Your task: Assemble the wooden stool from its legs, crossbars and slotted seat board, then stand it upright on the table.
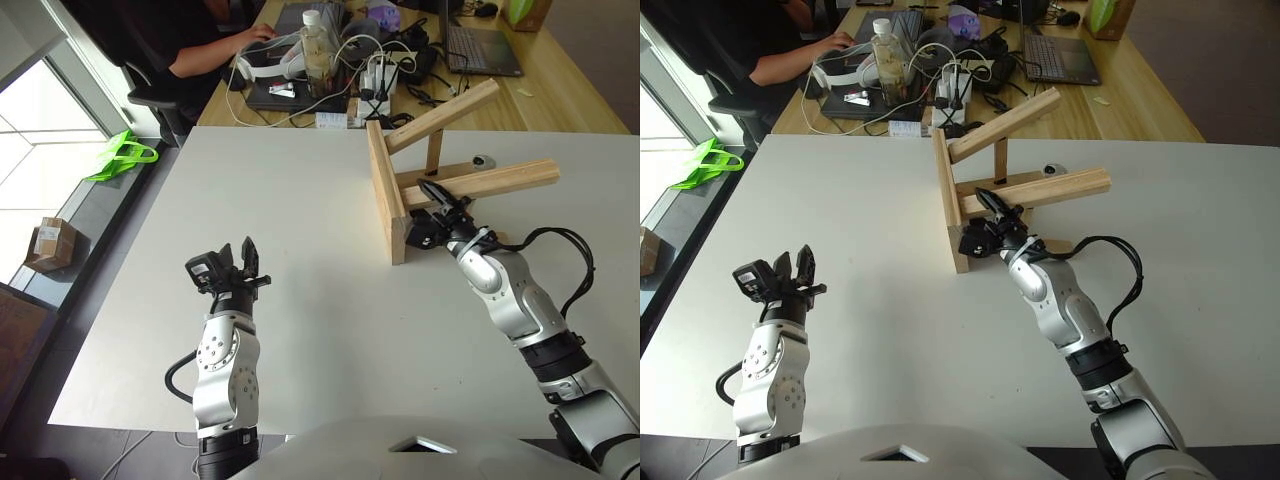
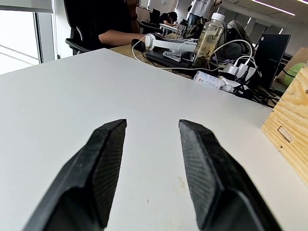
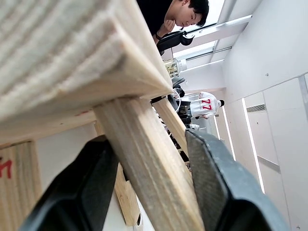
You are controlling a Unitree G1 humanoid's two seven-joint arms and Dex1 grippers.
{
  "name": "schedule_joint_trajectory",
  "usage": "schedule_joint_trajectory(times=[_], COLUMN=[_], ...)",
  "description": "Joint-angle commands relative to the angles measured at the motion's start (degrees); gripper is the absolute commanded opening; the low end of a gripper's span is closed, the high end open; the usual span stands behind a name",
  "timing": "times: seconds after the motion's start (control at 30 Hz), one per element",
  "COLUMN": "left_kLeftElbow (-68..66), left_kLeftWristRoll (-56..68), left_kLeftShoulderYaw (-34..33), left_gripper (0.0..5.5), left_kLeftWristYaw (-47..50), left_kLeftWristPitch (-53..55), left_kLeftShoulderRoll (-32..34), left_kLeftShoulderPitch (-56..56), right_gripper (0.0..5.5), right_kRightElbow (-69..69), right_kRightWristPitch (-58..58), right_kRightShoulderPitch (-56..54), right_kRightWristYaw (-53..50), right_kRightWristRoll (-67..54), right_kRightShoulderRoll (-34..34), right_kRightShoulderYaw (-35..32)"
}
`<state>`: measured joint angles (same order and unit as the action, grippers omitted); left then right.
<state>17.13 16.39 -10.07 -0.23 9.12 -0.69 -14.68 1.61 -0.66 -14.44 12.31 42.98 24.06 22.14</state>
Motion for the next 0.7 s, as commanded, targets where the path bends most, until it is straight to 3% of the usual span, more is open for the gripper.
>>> schedule_joint_trajectory(times=[0.03,0.37,0.7], left_kLeftElbow=[-0.14,-0.36,-0.16], left_kLeftWristRoll=[-0.17,-0.36,-0.36], left_kLeftShoulderYaw=[-0.14,-0.54,-1.11], left_gripper=[2.03,2.03,2.03], left_kLeftWristYaw=[0.2,0.39,0.3], left_kLeftWristPitch=[0.4,0.08,0.25], left_kLeftShoulderRoll=[0.02,-0.03,0.43], left_kLeftShoulderPitch=[0.7,1.05,1.49], right_gripper=[2.16,2.15,2.11], right_kRightElbow=[1.07,3.91,7.64], right_kRightWristPitch=[0.76,1.01,20.33], right_kRightShoulderPitch=[1.25,-0.12,2.23], right_kRightWristYaw=[0.9,1.07,3.97], right_kRightWristRoll=[-4.39,-15.35,-38.14], right_kRightShoulderRoll=[-1.78,-8.5,-22.3], right_kRightShoulderYaw=[-2.1,-8.92,-19.21])
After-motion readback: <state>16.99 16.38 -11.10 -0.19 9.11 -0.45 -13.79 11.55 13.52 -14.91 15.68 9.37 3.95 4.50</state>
